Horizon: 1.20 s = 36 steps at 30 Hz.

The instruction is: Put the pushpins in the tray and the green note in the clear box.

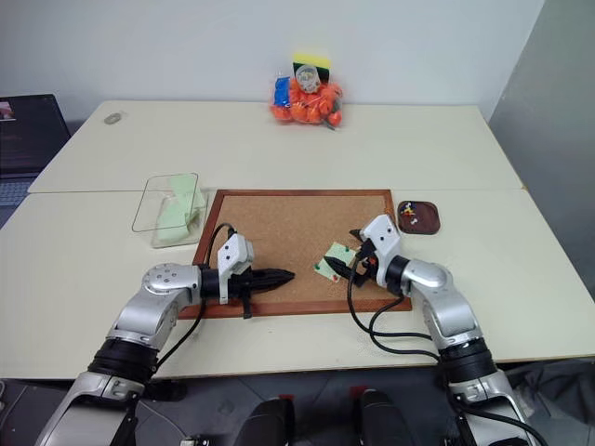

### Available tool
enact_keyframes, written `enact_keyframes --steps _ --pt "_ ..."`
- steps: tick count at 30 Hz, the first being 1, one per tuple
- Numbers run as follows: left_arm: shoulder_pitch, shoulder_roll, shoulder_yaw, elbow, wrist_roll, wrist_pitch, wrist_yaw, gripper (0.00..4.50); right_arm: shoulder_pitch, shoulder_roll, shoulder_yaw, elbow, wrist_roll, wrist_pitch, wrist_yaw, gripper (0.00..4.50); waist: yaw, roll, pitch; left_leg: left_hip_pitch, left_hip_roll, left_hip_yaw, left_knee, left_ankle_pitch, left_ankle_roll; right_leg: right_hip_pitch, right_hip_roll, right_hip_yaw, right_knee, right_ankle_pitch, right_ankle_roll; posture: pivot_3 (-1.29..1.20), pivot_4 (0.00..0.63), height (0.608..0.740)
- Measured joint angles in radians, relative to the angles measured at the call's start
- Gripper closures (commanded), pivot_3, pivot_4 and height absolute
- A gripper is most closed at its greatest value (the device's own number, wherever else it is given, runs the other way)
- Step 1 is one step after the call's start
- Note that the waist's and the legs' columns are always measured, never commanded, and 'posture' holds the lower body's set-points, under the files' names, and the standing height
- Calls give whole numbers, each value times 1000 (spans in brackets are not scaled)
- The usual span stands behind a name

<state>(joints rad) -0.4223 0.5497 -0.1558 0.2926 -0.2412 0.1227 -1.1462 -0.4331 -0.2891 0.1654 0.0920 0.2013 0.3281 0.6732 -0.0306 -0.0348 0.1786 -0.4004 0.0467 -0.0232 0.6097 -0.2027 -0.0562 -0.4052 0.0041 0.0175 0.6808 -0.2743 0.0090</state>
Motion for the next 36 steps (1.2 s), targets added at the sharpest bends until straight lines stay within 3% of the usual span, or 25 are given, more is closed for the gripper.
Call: enact_keyframes --steps 6,9,30,36 --pt "8 -6 5 3 4 -22 1 4461 -32 40 -7 107 -5 -7 -25 0 0 0 0 0 0 0 0 0 0 0 0 0 0 0 0 0 150 740" --pt "8 -6 7 3 4 -21 2 4500 -48 42 -8 140 -6 -18 -25 417 -1 0 0 0 0 0 0 0 0 0 0 0 0 0 0 0 150 740" --pt "-2 -6 10 11 4 -14 -3 4500 -72 65 -20 226 -46 -116 -25 4452 0 1 0 0 0 0 0 0 0 0 0 0 0 0 0 0 150 740" --pt "-5 -5 8 13 4 -6 -5 4500 -72 69 -24 227 -62 -124 -28 4497 0 1 -1 0 0 0 0 0 0 0 0 0 1 0 0 0 150 740"
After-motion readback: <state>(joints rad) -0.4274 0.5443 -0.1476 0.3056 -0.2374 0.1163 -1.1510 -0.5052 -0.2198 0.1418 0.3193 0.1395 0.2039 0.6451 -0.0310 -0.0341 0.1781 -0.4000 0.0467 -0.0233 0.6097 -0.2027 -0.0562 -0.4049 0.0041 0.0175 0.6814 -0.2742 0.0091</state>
